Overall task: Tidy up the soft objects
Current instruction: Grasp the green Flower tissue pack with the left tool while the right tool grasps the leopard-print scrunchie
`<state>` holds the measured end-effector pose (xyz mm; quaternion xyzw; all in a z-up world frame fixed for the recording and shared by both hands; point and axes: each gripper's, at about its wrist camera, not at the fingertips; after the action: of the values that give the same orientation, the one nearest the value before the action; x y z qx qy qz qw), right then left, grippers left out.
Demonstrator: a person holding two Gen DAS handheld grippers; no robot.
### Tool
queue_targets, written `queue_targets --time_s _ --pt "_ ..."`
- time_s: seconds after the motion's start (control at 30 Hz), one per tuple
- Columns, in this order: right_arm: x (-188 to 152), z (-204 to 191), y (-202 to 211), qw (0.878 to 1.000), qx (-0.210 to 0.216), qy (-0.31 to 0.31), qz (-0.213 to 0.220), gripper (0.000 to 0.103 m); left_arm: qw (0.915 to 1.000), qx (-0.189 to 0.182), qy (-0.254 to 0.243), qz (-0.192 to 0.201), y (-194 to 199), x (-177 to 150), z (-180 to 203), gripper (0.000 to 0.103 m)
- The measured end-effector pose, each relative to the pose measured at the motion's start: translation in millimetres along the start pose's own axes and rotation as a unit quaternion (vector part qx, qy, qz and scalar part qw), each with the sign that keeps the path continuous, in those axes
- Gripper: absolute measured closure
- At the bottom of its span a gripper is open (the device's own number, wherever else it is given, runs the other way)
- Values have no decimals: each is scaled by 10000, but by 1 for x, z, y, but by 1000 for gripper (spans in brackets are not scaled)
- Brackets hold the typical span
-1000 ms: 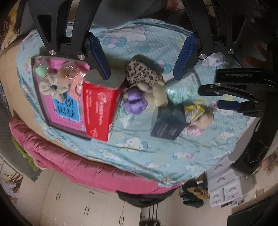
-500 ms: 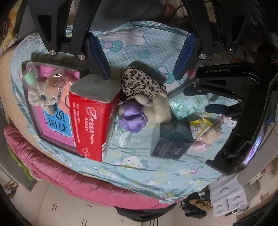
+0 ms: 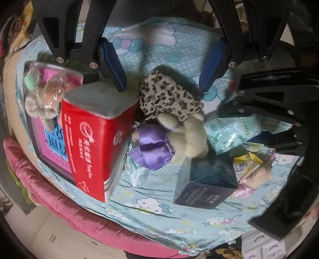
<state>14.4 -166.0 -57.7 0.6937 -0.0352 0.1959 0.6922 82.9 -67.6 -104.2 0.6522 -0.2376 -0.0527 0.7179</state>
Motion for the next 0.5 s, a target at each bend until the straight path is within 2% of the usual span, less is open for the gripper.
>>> queue_targets --time_s 0.23,0.27,0.33,0.37,0.4,0.43,0.5 --pt "1 -9 -26 9989 -175 350 -263 27 9998 -146 104 -36 1 -1 -11 51" --pt "1 -8 -29 9988 -204 340 -292 30 9999 -137 97 -33 1 -1 -11 52" --pt "2 -5 -32 9990 -198 277 -281 44 9999 -126 103 -33 1 -1 -10 54" --pt "3 -4 -33 9993 -108 244 -243 66 9998 -144 137 -46 1 -1 -11 55" --pt "4 -2 -34 9995 -39 210 -222 77 9997 -169 180 -58 1 -1 -13 56" --pt "4 0 -36 9996 -18 177 -233 78 9996 -194 214 -64 4 -3 -16 58" --pt "5 2 -34 9997 13 136 -179 87 9993 -241 263 -55 6 -4 -19 60"
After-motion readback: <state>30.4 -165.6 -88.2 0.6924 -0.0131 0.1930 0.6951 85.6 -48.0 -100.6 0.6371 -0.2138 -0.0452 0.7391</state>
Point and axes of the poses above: each gripper's, at about its wrist camera, not at the fingertips, and y roughly against the way its jaws point, z to its right, x to its top, and after that the axes turned 11 degrees about x, right-handed
